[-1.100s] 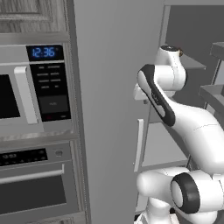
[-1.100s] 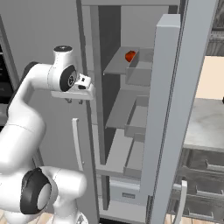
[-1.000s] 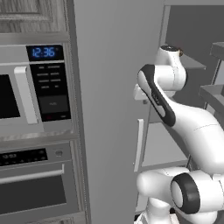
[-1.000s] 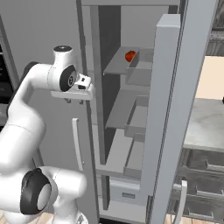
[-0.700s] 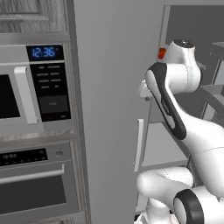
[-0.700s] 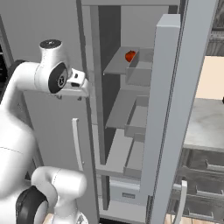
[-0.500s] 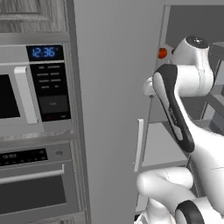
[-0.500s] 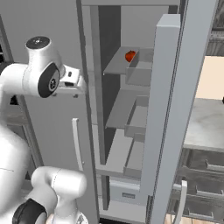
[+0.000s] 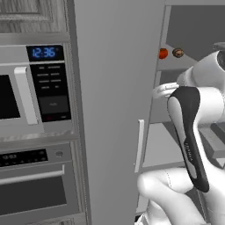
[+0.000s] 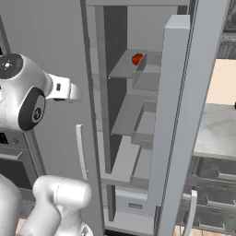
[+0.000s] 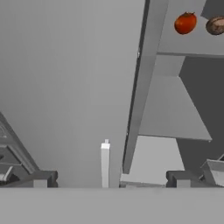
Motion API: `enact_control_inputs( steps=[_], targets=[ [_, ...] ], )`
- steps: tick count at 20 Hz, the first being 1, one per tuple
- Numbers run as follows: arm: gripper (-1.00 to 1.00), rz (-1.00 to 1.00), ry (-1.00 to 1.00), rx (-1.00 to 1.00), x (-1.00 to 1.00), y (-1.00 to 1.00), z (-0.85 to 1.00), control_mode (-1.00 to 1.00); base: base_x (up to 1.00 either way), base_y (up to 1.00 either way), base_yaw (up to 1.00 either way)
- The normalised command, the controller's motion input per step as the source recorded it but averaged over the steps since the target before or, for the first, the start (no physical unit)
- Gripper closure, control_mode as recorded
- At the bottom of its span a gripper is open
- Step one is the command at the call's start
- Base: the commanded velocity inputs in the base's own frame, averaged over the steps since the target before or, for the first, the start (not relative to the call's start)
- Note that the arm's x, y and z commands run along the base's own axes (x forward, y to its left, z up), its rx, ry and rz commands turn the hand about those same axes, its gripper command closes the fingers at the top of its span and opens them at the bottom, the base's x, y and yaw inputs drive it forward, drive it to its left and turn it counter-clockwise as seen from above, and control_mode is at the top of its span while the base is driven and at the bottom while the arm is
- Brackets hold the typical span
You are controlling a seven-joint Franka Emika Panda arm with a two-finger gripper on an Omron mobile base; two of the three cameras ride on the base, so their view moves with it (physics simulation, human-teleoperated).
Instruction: Take the tomato and potato out of the freezer and place them in the tupperware container on the counter. Then put the tupperware containing the vegetables back in the freezer.
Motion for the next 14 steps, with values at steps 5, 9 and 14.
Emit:
enact_control_inputs(
  steps=[5,9,14],
  targets=[
    [-1.00,-0.01,-0.02,0.00,-0.63,-0.01,0.40,-1.00,0.00,0.00,0.00],
    [-1.00,-0.01,0.01,0.00,-0.28,0.00,0.06,-1.00,0.00,0.00,0.00],
    [-1.00,0.00,0.00,0.00,-0.03,-0.01,0.00,1.00,-0.15,-0.08,-0.07]
  ],
)
